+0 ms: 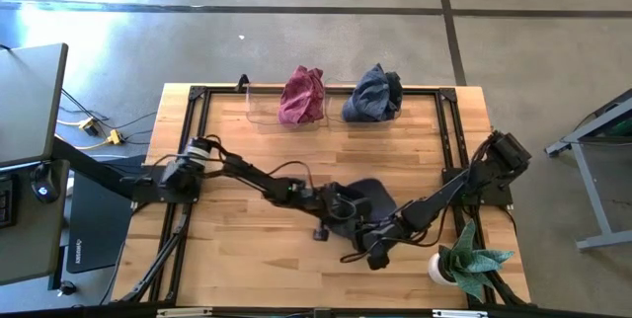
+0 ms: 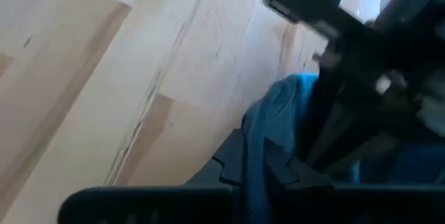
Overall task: Pick & Place hat
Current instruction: Put the blue cap into the right transparent bin
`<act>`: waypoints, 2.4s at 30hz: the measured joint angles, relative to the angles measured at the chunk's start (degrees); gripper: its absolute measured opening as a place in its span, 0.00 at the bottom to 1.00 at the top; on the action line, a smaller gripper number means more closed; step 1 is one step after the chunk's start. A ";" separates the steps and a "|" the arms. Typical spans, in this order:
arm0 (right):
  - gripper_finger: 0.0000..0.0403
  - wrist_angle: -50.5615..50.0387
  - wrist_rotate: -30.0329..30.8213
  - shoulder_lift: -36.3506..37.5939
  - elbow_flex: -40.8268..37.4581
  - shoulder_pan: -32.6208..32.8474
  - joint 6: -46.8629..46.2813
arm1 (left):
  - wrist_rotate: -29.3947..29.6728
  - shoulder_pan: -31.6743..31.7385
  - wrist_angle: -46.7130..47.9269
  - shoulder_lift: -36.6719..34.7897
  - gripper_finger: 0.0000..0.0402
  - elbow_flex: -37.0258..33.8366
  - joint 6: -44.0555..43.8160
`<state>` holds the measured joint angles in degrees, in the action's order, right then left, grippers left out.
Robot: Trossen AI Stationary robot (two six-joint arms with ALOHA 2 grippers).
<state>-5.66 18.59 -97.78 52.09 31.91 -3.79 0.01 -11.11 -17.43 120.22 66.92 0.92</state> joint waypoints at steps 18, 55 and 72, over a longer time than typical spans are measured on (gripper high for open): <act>0.01 -10.91 2.88 3.08 1.50 2.28 -4.97 | 8.32 -1.63 28.87 -3.89 0.00 10.05 6.41; 0.00 35.93 12.48 24.95 1.47 -48.74 19.41 | 24.24 -4.28 -0.84 -28.43 0.00 -28.25 -6.98; 0.00 39.92 11.19 3.91 1.39 -52.37 28.99 | 23.59 -4.31 0.41 -28.43 0.00 -28.23 -6.66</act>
<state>34.26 29.77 -93.86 53.47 -20.46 25.20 23.60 -15.42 -17.01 91.79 38.70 -5.75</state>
